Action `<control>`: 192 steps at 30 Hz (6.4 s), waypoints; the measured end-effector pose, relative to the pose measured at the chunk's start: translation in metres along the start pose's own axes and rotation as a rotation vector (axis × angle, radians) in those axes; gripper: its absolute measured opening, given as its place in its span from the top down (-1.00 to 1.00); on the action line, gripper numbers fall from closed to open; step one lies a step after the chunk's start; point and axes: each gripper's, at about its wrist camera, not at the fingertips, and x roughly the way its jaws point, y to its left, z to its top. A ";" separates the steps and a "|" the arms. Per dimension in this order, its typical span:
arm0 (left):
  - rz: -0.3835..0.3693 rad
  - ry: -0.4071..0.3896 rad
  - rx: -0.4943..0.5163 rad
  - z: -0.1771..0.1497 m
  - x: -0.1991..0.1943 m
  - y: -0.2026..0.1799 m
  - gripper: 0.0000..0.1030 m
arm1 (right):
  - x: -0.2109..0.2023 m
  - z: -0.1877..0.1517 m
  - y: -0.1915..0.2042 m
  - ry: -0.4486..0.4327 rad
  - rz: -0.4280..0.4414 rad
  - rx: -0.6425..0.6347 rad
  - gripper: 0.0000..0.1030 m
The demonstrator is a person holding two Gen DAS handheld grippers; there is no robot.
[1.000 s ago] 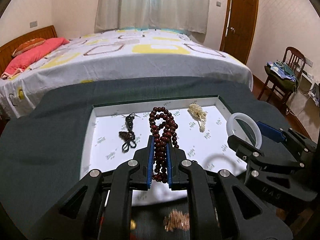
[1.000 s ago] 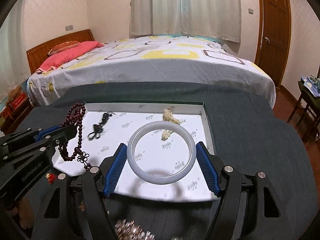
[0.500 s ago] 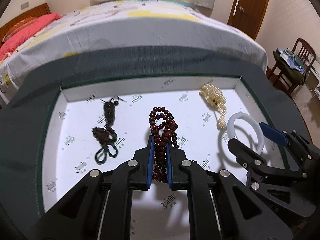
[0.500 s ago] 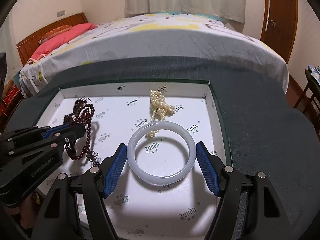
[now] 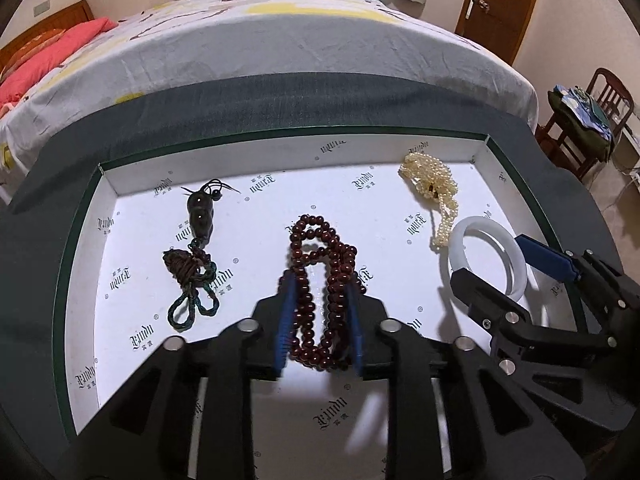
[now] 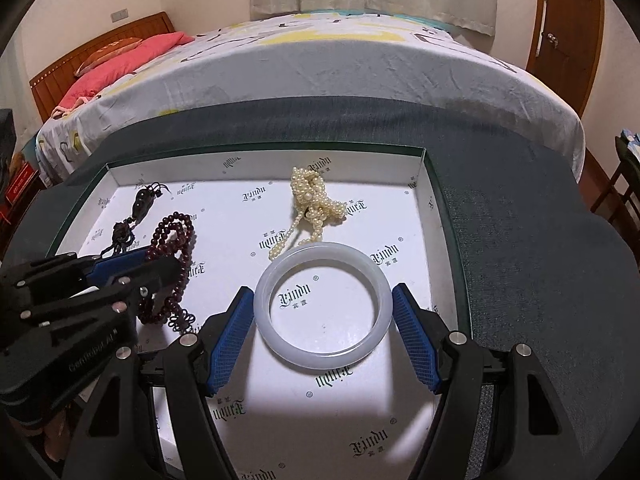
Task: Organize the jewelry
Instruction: 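Open the left tool to drop the red beads while the right tool releases the bangle in the tray, then withdraw both open tools from the tray back over the table, then lower the left tool onto the silver rhinestone brooch and grasp it, then grasp the pearl ring with the right tool while the left tool holds the brooch, then carry the brooch and ring into the tray while both tools open to release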
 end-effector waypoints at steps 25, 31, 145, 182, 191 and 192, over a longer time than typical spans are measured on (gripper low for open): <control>0.023 -0.043 -0.025 -0.003 -0.010 0.010 -0.22 | -0.003 0.002 -0.004 -0.012 -0.023 -0.003 -0.38; 0.044 -0.101 -0.007 -0.004 -0.032 0.009 -0.39 | -0.019 0.001 -0.007 -0.051 -0.022 0.023 -0.38; 0.249 -0.169 -0.101 -0.185 -0.149 0.078 0.74 | -0.095 -0.139 -0.003 -0.013 -0.075 0.064 -0.03; 0.168 -0.265 -0.070 -0.126 -0.158 0.059 0.74 | -0.123 -0.079 0.021 -0.161 0.025 0.037 0.49; 0.148 -0.308 -0.062 -0.072 -0.138 0.059 0.74 | -0.106 -0.029 0.036 -0.218 0.055 0.018 0.49; 0.148 -0.311 -0.057 -0.064 -0.135 0.058 0.74 | -0.103 -0.025 0.037 -0.222 0.056 0.017 0.49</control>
